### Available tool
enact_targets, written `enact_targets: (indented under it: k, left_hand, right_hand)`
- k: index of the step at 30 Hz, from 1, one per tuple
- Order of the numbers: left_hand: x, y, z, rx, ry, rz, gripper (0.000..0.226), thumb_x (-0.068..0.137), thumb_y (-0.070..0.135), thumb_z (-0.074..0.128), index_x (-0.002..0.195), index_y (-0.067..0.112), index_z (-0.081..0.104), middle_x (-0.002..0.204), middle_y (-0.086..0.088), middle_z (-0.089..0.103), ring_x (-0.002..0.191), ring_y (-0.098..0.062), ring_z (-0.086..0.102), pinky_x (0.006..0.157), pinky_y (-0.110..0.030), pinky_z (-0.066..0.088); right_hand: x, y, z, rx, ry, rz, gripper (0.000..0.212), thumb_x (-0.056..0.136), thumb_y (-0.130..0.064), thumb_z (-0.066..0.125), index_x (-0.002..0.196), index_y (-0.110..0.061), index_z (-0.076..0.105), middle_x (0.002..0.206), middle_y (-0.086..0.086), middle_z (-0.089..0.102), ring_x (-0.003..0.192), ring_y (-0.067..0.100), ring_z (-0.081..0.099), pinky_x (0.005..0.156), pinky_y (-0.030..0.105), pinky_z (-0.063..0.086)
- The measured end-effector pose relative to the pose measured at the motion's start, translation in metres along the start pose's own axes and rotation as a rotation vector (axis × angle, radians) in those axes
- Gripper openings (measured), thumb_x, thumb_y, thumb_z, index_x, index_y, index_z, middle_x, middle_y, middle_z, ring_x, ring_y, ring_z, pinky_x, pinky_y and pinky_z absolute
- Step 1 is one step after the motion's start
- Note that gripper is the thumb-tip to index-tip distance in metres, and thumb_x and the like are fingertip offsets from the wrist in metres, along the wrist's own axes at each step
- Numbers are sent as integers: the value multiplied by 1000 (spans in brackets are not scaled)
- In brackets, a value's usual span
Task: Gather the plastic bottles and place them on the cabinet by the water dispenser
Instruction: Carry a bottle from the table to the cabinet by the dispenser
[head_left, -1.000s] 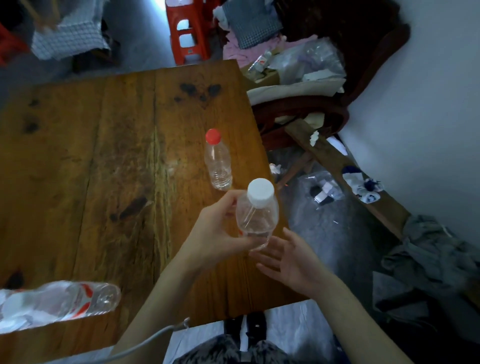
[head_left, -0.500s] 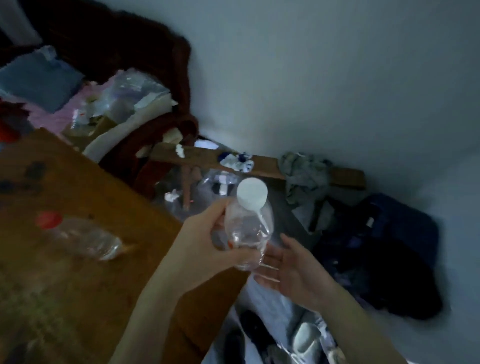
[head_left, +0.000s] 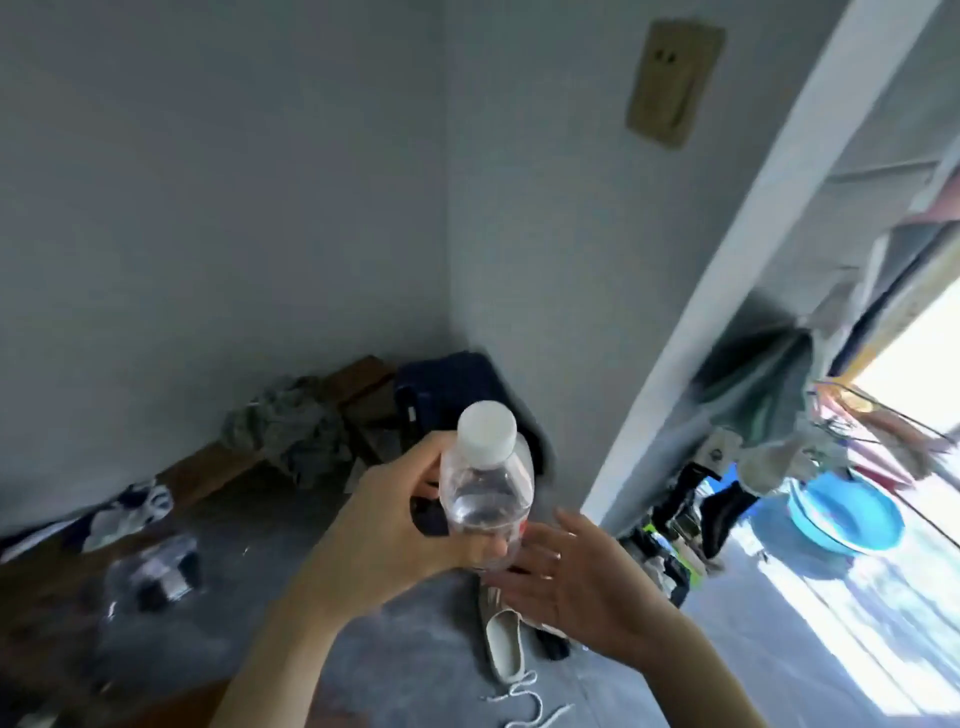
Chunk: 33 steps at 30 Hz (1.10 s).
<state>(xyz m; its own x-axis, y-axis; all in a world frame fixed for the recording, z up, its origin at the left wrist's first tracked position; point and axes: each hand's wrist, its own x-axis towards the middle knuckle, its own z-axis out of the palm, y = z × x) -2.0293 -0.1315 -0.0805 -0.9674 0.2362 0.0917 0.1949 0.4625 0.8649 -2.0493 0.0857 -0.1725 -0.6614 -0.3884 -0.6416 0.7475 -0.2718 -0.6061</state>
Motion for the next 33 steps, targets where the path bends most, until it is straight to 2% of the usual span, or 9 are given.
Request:
enact_targets:
  k: [4, 8, 11, 14, 18, 24, 26, 30, 33]
  left_hand:
    - [32, 48, 81, 2, -229, 94, 66, 66, 44, 88, 124, 39, 57, 112, 22, 72, 106, 0, 68, 91, -15, 51]
    - [46, 96, 169, 17, -424, 178, 70, 65, 46, 92, 125, 41, 57, 109, 24, 72, 105, 3, 67, 92, -20, 51]
    - [46, 133, 231, 7, -533, 264, 56, 67, 42, 91, 112, 46, 58, 100, 33, 70, 94, 11, 66, 78, -7, 47]
    - [45, 172, 290, -21, -681, 353, 53, 71, 31, 91, 114, 39, 62, 100, 31, 73, 93, 10, 68, 76, -6, 48]
    - [36, 222, 373, -56, -908, 517, 63, 66, 44, 92, 121, 39, 61, 108, 24, 74, 98, 5, 70, 84, -16, 54]
    - [3, 288, 476, -60, -1194, 833, 71, 64, 61, 84, 127, 42, 56, 114, 31, 68, 106, 7, 64, 87, -21, 54]
    - [-10, 305, 500, -71, -1290, 935, 69, 67, 58, 85, 127, 48, 53, 114, 33, 66, 106, 9, 62, 88, -22, 54]
    - [-55, 330, 536, -118, -1498, 1127, 61, 68, 55, 85, 115, 63, 48, 110, 42, 63, 104, 14, 60, 83, -9, 48]
    - [-96, 337, 550, -192, -1652, 1201, 62, 70, 53, 85, 122, 51, 52, 113, 36, 65, 104, 12, 61, 83, -10, 48]
  right_hand:
    - [-68, 8, -81, 145, 128, -141, 48, 93, -37, 47, 123, -1, 60, 129, 29, 61, 126, 48, 52, 109, 51, 38]
    - [-144, 23, -156, 275, 243, -243, 41, 94, -35, 48, 110, -4, 68, 122, 26, 65, 116, 43, 62, 84, 42, 57]
    - [-201, 41, -199, 406, 317, -326, 40, 89, -34, 53, 104, -4, 75, 127, 29, 60, 117, 43, 59, 85, 43, 54]
    - [-251, 62, -232, 551, 395, -405, 43, 86, -33, 54, 115, -3, 67, 135, 30, 55, 122, 44, 53, 80, 42, 58]
    - [-316, 102, -269, 705, 538, -557, 54, 90, -34, 50, 135, -3, 52, 135, 25, 58, 122, 42, 58, 87, 43, 54]
    - [-396, 163, -278, 929, 780, -859, 67, 78, -36, 70, 134, -5, 53, 134, 28, 58, 122, 42, 57, 91, 42, 53]
    - [-411, 180, -273, 995, 881, -920, 56, 86, -36, 65, 131, -3, 57, 131, 27, 60, 125, 43, 56, 94, 43, 50]
    - [-425, 211, -253, 1168, 1032, -1032, 35, 95, -32, 53, 95, -3, 73, 133, 29, 57, 125, 45, 55, 96, 45, 46]
    - [-428, 237, -235, 1340, 1180, -1077, 43, 92, -36, 51, 115, -1, 65, 130, 27, 62, 119, 41, 61, 89, 41, 51]
